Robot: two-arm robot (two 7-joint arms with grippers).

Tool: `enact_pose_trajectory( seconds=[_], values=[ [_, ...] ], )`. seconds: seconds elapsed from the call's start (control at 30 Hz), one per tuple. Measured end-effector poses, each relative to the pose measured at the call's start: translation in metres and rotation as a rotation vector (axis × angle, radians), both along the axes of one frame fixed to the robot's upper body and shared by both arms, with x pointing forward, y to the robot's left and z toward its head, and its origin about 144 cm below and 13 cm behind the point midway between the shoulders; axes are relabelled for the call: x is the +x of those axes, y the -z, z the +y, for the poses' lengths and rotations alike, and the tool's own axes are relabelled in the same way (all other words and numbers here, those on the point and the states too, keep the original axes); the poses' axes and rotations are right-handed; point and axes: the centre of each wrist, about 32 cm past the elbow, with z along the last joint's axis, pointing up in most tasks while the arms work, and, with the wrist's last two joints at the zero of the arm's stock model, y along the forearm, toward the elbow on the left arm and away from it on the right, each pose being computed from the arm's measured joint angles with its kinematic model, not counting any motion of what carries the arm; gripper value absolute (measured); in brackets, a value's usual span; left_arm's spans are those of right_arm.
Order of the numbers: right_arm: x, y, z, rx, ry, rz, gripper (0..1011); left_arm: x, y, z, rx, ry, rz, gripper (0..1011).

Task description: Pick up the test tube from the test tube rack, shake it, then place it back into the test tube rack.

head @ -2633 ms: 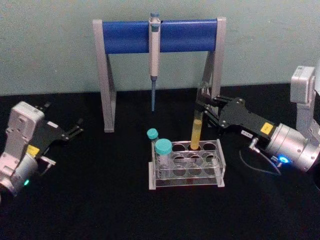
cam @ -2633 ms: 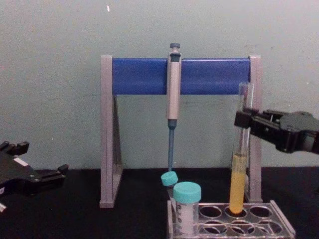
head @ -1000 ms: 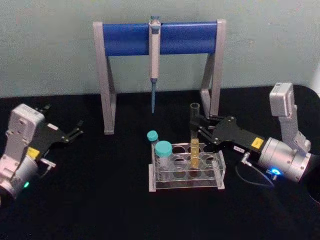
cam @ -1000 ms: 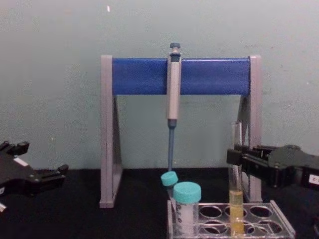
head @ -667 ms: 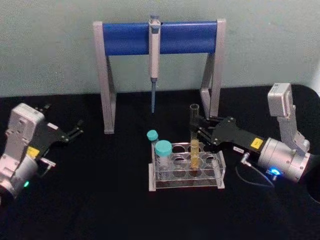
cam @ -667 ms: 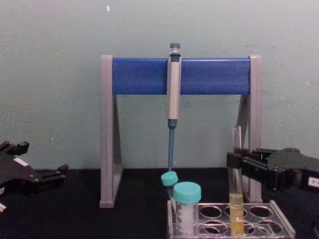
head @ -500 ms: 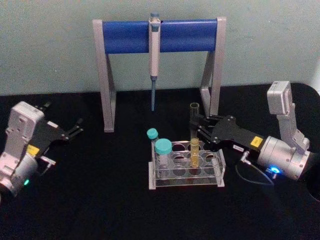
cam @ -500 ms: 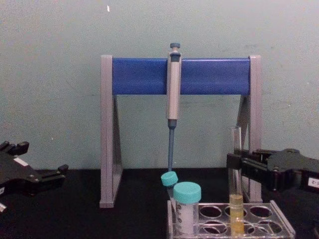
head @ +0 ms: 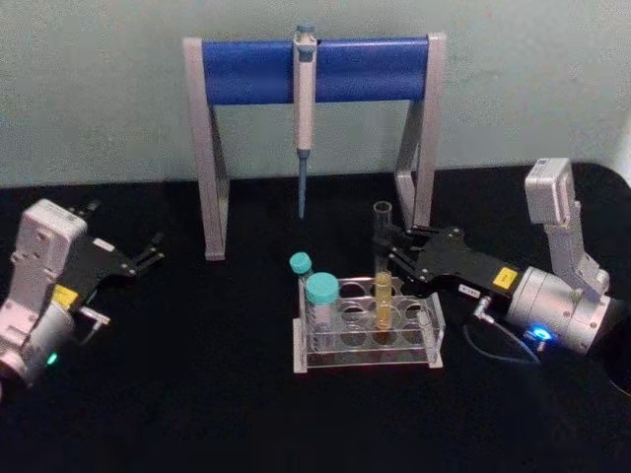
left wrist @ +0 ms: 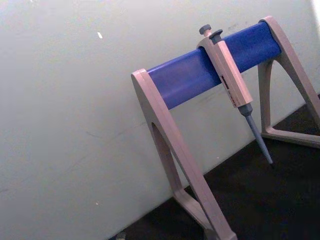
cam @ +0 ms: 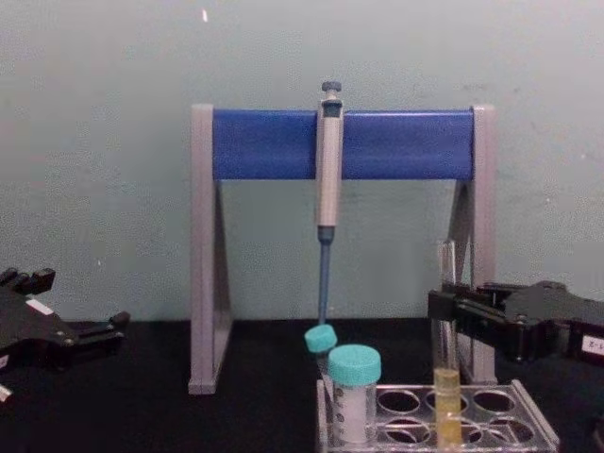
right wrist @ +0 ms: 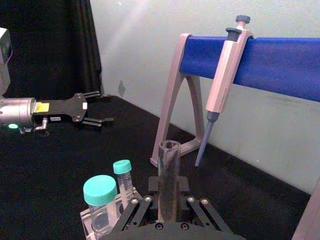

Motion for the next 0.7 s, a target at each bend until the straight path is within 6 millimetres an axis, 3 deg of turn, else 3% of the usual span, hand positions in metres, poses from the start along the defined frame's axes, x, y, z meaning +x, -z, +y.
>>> enact_pose_trajectory(
  seconds=[0.57,0.7],
  values=[
    [-0.0002,0.0000,-0.0001,0.001,0.000,-0.002,229,0.0000,0.0000,0.0000,0.000,0.000,0.000,1001],
    [-0.0003,0.0002,-0.0001,0.001,0.000,-0.002,315,0.0000,0.0000,0.0000,0.000,0.000,0.000,1001]
  ],
)
